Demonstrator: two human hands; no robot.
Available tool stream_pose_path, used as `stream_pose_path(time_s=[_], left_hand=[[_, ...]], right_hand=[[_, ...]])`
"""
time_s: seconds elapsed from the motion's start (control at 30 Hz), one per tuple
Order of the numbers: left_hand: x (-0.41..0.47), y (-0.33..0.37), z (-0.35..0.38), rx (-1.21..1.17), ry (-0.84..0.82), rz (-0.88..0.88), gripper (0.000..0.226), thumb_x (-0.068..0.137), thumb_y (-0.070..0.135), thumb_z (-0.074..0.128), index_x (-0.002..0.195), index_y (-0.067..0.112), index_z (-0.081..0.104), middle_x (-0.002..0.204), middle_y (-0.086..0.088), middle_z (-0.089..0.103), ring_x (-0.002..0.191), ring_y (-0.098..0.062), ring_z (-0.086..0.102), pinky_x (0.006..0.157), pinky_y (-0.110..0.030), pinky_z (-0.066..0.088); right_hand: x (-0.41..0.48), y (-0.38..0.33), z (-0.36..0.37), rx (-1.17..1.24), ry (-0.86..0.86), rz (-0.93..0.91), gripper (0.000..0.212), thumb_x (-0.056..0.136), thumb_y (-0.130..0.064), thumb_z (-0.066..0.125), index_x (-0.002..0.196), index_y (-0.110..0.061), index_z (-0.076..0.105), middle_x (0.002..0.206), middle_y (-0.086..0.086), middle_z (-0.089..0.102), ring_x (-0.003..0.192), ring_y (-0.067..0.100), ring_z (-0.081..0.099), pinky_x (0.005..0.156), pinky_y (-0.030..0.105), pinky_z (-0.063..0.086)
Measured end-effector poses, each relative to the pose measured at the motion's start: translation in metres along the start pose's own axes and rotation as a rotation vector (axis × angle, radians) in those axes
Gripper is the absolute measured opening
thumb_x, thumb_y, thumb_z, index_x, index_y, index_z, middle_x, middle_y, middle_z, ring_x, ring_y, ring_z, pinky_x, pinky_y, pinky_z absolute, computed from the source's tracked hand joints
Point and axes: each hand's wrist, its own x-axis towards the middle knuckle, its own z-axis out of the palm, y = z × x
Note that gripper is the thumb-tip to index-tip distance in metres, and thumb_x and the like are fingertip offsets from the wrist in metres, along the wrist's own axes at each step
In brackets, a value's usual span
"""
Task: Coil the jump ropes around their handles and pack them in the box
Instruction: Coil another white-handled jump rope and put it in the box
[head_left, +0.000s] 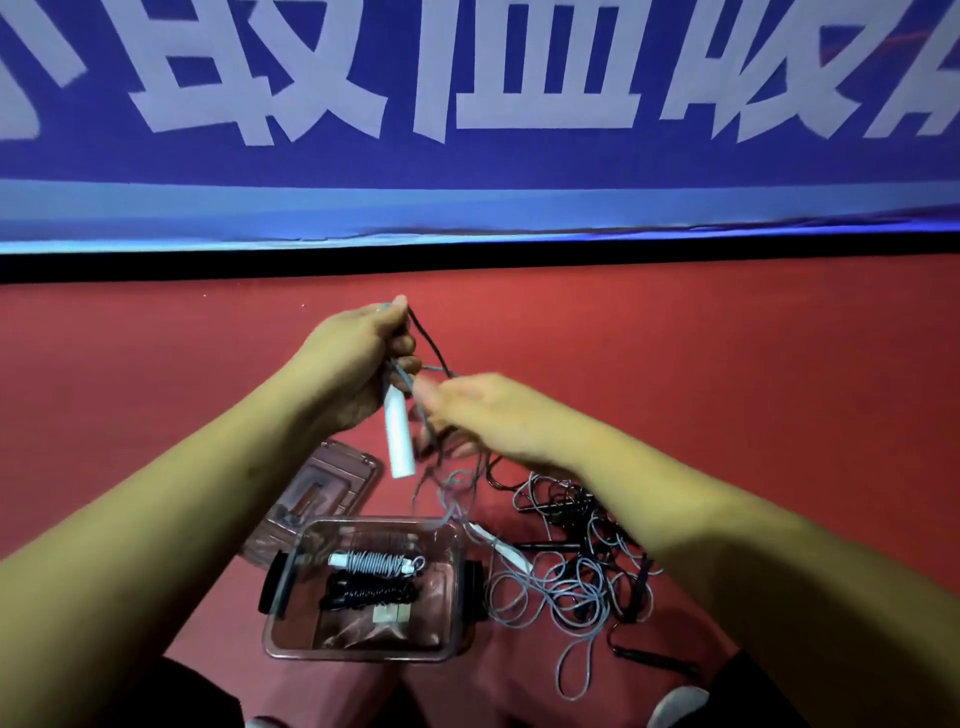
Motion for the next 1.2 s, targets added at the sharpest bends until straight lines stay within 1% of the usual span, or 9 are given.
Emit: stream_pose_path(time_s=[0.13,0.2,0.3,0.4,0.53,0.67,0.93,1.07,1.2], left_hand=[[0.007,0.015,-0.023,-0.048,0.153,-0.018,0.036,0.106,0.026,0.041,0.071,0.019,0.036,0.051,0.004,0.027,0.039,-0.008,0.028,0.038,-0.015,0.029],[0.01,0.022,-0.038,-0.021,0.26,0.04,0.035,0.105,0.029,0.044,0.072,0.019,0.037,0.055,0.002,0.028,0.04,-0.01,0.03,0.043,-0.016,0.032],[0.005,0.023,-0.05,0.19,0.28,0.012,0.045,0.09,0.058,0.058,0.074,0.018,0.046,0.063,-0.004,0.043,0.05,-0.016,0.038,0.054,-0.024,0.036],[-0.007,0.013,-0.04,0.274,0.058,-0.238,0.073,0.062,0.082,0.053,0.08,0.011,0.054,0.068,-0.005,0.054,0.052,-0.016,0.043,0.054,-0.026,0.039],[-0.018,-0.008,-0.011,0.217,-0.121,-0.22,0.05,0.08,0.057,0.059,0.092,0.009,0.063,0.067,-0.003,0.051,0.047,-0.011,0.037,0.04,-0.018,0.027],[-0.013,-0.012,-0.003,0.233,-0.067,-0.064,0.02,0.095,0.021,0.059,0.081,0.007,0.06,0.055,0.0,0.044,0.037,-0.006,0.03,0.035,-0.015,0.02],[0.022,0.027,-0.059,-0.166,0.232,0.065,0.027,0.102,0.025,0.049,0.078,0.012,0.049,0.058,0.004,0.046,0.037,0.0,0.033,0.036,-0.009,0.025],[0.016,0.01,-0.048,-0.093,0.049,-0.242,0.03,0.083,0.039,0.064,0.08,0.012,0.05,0.055,0.005,0.042,0.035,-0.001,0.029,0.033,-0.011,0.025],[-0.003,-0.008,-0.017,0.077,-0.202,-0.348,0.03,0.081,0.038,0.063,0.074,0.011,0.053,0.056,0.003,0.039,0.036,-0.003,0.028,0.03,-0.012,0.021]], right_hand=[[0.002,0.018,-0.001,-0.291,-0.231,0.037,0.036,0.1,-0.032,0.053,0.095,0.0,0.069,0.08,0.011,0.073,0.05,-0.001,0.058,0.054,0.013,0.039],[0.003,0.026,-0.007,-0.333,-0.241,0.078,0.029,0.102,-0.02,0.048,0.095,0.001,0.067,0.076,0.013,0.07,0.046,-0.005,0.054,0.052,0.012,0.039],[0.006,0.028,-0.011,-0.178,-0.068,0.031,0.028,0.104,-0.017,0.04,0.088,-0.005,0.061,0.053,0.001,0.057,0.05,0.01,0.062,0.06,0.024,0.044],[0.012,0.013,-0.014,0.149,0.179,-0.034,0.029,0.105,-0.015,0.038,0.085,-0.006,0.057,0.045,0.0,0.041,0.04,0.017,0.047,0.054,0.029,0.046],[0.008,0.002,-0.007,0.179,0.065,0.009,0.028,0.105,-0.012,0.038,0.085,-0.003,0.055,0.052,0.004,0.033,0.04,0.015,0.032,0.041,0.024,0.038],[0.008,0.004,-0.003,0.123,-0.035,0.034,0.028,0.104,-0.014,0.04,0.084,-0.006,0.057,0.054,0.004,0.041,0.043,0.016,0.04,0.045,0.025,0.038],[0.005,0.033,-0.028,0.067,-0.024,0.195,0.027,0.102,-0.02,0.047,0.08,-0.008,0.058,0.049,0.002,0.054,0.045,0.017,0.056,0.05,0.026,0.04],[0.014,0.012,-0.025,0.295,0.086,0.048,0.027,0.104,-0.02,0.043,0.083,-0.007,0.052,0.044,-0.007,0.031,0.038,0.009,0.022,0.044,0.02,0.023],[0.015,-0.001,-0.015,0.079,-0.008,0.012,0.025,0.103,-0.018,0.043,0.083,-0.009,0.055,0.045,-0.008,0.036,0.039,0.008,0.027,0.042,0.019,0.024]])
